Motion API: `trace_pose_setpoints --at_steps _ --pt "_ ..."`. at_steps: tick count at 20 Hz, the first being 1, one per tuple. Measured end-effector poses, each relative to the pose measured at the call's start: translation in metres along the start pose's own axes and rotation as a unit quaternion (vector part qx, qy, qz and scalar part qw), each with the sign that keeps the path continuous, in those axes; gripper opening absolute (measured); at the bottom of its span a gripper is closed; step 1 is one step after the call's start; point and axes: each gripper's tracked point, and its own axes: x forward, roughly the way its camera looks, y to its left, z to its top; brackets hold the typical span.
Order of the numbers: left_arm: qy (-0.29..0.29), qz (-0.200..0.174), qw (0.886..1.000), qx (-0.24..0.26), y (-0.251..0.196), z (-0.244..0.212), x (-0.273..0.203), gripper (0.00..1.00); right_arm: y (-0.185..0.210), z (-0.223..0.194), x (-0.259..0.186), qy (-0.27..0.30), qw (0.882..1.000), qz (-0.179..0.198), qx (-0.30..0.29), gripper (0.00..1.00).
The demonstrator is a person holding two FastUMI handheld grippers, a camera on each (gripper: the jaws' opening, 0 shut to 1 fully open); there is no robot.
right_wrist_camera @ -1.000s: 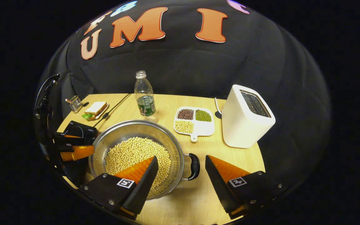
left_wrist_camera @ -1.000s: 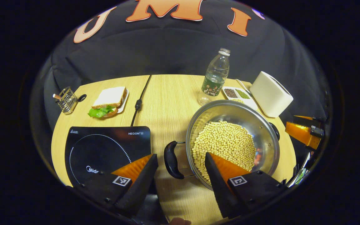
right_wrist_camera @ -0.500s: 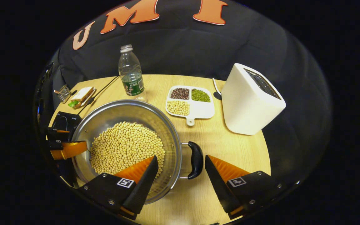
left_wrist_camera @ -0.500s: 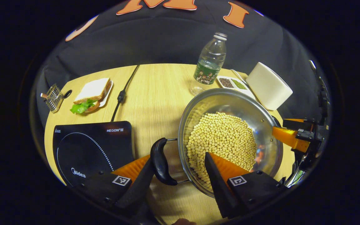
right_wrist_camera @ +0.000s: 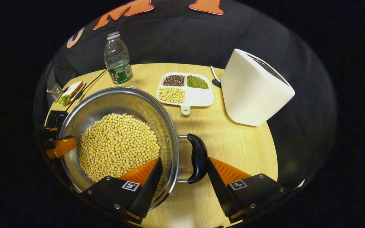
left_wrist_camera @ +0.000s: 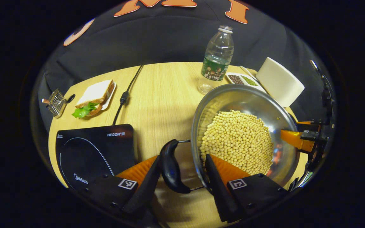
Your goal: First push the handle of the pot to place it horizontally, then grasp the pot with both hands and set it on the induction cooktop.
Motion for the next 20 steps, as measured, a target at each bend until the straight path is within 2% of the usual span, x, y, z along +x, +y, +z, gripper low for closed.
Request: trace_pose_setpoints --at_steps 2,3,10,14,20 --pt "-0.002 -0.004 1.0 0.0 -0.003 0.003 0.002 0.88 0.003 0.0 0.001 -0.002 1.0 0.005 0.007 0.81" --pt "-0.002 0.003 1.0 0.004 -0.003 0.001 0.004 0.84 0.003 0.0 0.001 -0.003 1.0 0.004 0.011 0.77" --pt "-0.013 0.054 0.998 0.002 0.008 0.008 0.008 0.7 0.009 -0.004 -0.005 0.01 0.999 0.005 0.033 0.66" --pt "-0.022 0.077 0.997 0.006 0.013 0.012 -0.003 0.67 0.017 -0.006 -0.006 0.012 0.998 0.016 0.054 0.59" --pt "-0.055 0.094 0.994 0.025 0.028 0.032 -0.031 0.66 0.012 0.003 -0.004 -0.015 0.998 0.028 0.054 0.58"
